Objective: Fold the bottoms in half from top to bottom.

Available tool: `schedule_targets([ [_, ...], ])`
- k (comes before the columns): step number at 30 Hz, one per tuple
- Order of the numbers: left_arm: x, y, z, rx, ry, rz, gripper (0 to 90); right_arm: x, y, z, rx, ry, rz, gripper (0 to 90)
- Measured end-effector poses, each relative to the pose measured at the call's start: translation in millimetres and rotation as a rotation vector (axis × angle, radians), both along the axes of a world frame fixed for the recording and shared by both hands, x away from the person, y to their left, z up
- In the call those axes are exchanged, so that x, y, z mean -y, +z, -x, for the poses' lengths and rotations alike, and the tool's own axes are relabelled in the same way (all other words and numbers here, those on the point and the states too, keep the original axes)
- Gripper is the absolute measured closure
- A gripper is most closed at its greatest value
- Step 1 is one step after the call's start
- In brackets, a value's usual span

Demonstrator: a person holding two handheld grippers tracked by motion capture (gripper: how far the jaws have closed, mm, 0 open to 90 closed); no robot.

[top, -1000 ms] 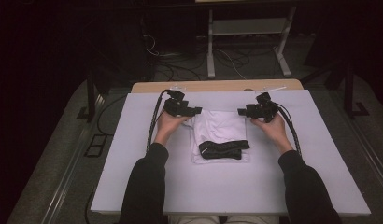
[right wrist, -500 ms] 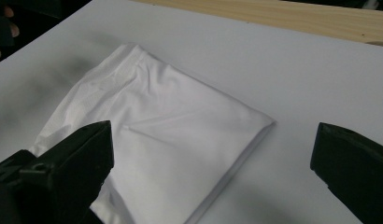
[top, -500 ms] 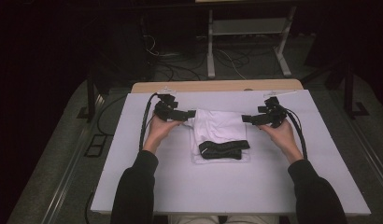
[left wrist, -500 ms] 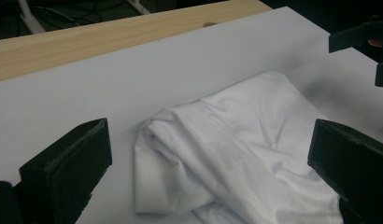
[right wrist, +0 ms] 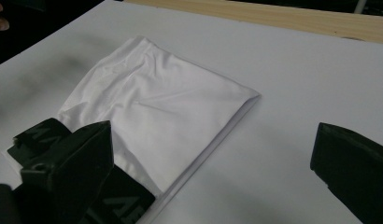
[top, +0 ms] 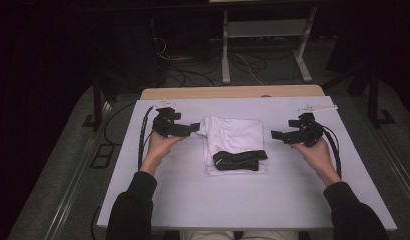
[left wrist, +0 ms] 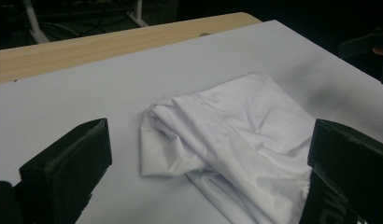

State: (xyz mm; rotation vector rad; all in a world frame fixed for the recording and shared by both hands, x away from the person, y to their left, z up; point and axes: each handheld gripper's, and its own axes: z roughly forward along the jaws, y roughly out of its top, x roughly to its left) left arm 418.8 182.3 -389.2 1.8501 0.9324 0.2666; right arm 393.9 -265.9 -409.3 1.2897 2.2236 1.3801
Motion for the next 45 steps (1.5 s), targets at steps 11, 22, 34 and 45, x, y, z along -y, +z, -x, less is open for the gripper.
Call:
schedule_targets([
  [11,-12.6,-1.5,14.4,0.009,0.010,0.004,0.0,18.1,0.4,21.6,0.007,0.001,-0.014,0.0],
  [22,-24.2,0.4,33.7,0.028,0.006,0.006,0.0,27.0,-2.6,41.1,0.010,0.010,-0.019,0.0],
  [34,-29.2,2.7,63.4,0.056,-0.031,0.009,0.0,28.2,-1.6,66.0,0.033,0.028,-0.009,0.0],
  [45,-37.5,-5.6,95.1,0.076,-0.032,0.035,0.0,28.0,-2.7,89.5,0.051,0.042,-0.021,0.0],
])
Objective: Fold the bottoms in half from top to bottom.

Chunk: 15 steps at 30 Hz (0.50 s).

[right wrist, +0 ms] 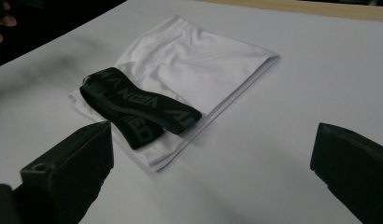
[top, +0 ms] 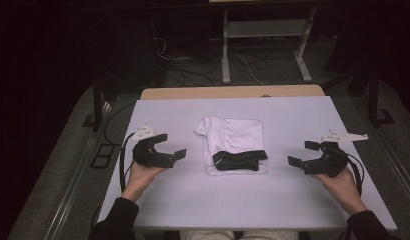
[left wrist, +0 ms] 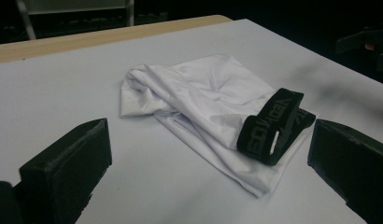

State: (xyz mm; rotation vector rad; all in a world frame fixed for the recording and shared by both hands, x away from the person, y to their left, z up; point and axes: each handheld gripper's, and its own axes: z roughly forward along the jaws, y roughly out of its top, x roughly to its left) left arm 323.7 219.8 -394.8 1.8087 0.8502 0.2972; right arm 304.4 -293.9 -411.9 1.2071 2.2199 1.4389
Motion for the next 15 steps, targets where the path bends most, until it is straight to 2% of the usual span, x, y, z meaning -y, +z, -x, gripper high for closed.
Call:
schedule_targets([
  [15,-19.4,-14.4,34.3,0.007,0.032,0.027,0.0,-2.6,-6.5,23.8,0.006,0.035,0.001,0.0],
])
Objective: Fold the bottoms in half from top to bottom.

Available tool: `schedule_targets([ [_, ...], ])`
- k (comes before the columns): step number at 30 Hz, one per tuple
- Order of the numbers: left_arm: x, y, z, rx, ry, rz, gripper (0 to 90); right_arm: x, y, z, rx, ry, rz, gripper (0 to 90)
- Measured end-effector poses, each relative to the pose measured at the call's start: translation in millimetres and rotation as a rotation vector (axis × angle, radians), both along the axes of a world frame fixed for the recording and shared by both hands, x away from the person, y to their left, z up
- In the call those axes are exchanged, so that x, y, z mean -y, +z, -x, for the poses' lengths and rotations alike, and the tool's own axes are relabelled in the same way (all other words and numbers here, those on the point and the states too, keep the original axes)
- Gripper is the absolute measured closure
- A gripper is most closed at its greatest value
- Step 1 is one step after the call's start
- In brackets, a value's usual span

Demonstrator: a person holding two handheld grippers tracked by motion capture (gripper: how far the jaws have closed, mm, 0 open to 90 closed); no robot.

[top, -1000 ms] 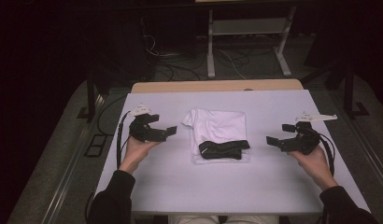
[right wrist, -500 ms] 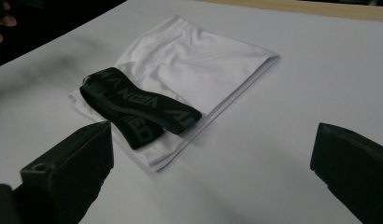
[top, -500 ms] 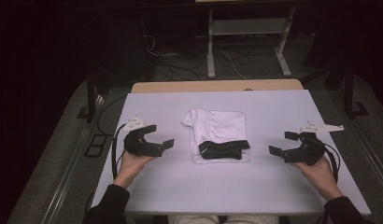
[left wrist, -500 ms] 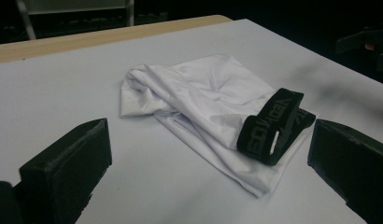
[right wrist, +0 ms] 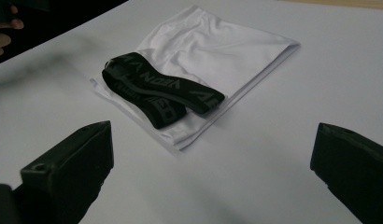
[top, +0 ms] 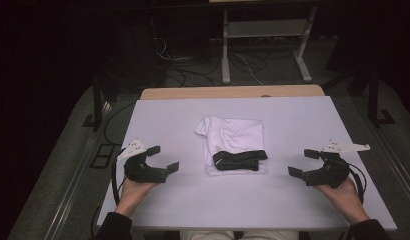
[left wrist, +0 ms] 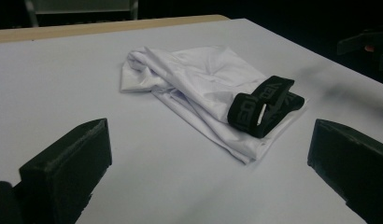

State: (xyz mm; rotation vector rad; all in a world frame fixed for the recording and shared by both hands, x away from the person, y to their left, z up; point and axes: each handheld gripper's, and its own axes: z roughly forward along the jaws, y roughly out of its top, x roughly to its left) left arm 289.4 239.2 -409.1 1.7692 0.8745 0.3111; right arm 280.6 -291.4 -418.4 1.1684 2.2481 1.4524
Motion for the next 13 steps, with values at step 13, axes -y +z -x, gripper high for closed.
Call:
schedule_targets([
  [13,-3.7,-7.4,3.9,-0.001,0.017,0.016,0.0,2.8,-11.6,4.6,-0.024,-0.003,0.021,0.0],
])
